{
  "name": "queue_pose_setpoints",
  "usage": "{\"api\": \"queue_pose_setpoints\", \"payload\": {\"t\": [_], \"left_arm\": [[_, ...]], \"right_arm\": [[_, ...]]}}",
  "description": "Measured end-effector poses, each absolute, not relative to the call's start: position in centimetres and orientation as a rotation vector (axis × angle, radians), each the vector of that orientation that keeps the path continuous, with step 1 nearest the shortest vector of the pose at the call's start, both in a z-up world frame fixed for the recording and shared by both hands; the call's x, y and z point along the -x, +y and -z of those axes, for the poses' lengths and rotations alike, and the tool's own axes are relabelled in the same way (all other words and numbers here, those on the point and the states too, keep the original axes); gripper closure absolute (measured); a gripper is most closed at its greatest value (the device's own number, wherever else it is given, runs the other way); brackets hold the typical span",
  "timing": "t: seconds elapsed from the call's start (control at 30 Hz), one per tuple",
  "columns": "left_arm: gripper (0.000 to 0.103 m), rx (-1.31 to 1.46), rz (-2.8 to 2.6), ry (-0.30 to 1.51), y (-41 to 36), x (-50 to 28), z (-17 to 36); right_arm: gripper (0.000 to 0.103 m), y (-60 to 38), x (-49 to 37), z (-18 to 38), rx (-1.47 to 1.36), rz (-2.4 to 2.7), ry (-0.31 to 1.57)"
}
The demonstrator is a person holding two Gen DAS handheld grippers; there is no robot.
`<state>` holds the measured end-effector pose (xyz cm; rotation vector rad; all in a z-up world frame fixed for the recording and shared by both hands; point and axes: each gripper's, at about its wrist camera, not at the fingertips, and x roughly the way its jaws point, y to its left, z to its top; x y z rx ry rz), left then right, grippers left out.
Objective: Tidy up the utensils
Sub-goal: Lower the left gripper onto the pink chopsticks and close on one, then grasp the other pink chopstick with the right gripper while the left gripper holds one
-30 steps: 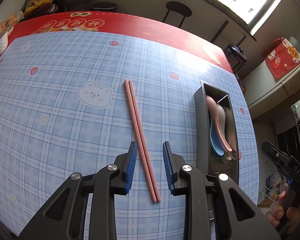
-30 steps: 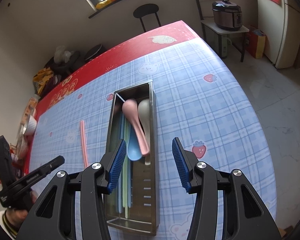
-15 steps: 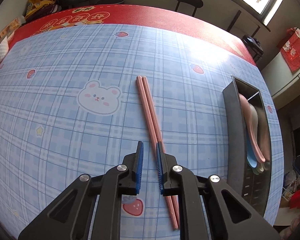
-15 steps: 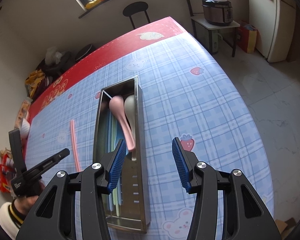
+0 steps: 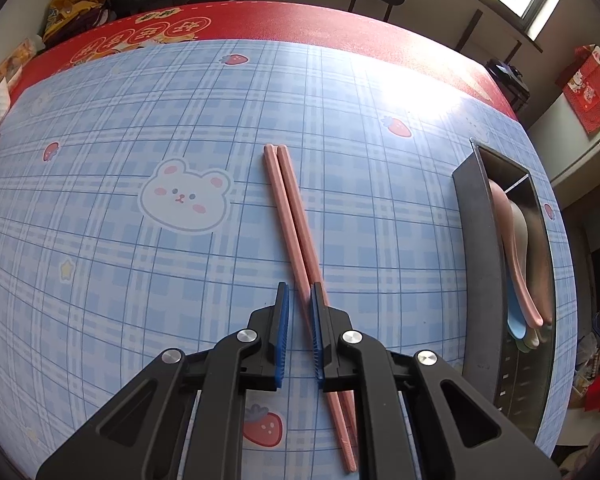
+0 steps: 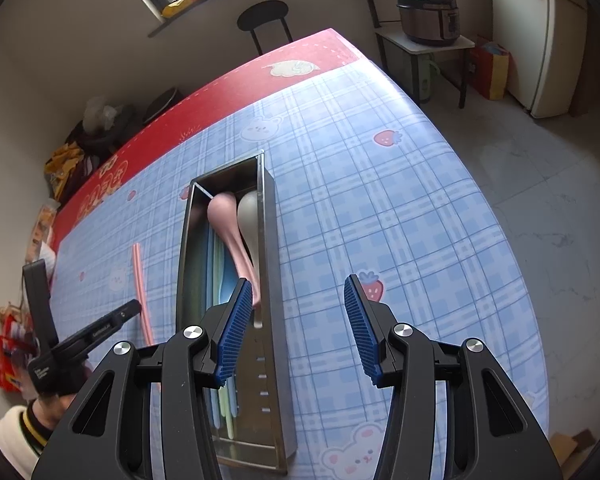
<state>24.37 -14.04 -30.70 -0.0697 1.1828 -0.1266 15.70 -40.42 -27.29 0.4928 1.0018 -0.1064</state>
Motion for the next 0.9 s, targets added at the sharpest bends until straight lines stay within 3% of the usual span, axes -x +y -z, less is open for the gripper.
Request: {"api": "queue_pose_setpoints", "payload": {"t": [0.9], "left_arm": [[0.097,-0.011,0.11,1.127,-14.2,-24.5,31.2]], "right_arm": [[0.056,-36.9,-15.1,27.8,-0.401,0.079,1.04]]}}
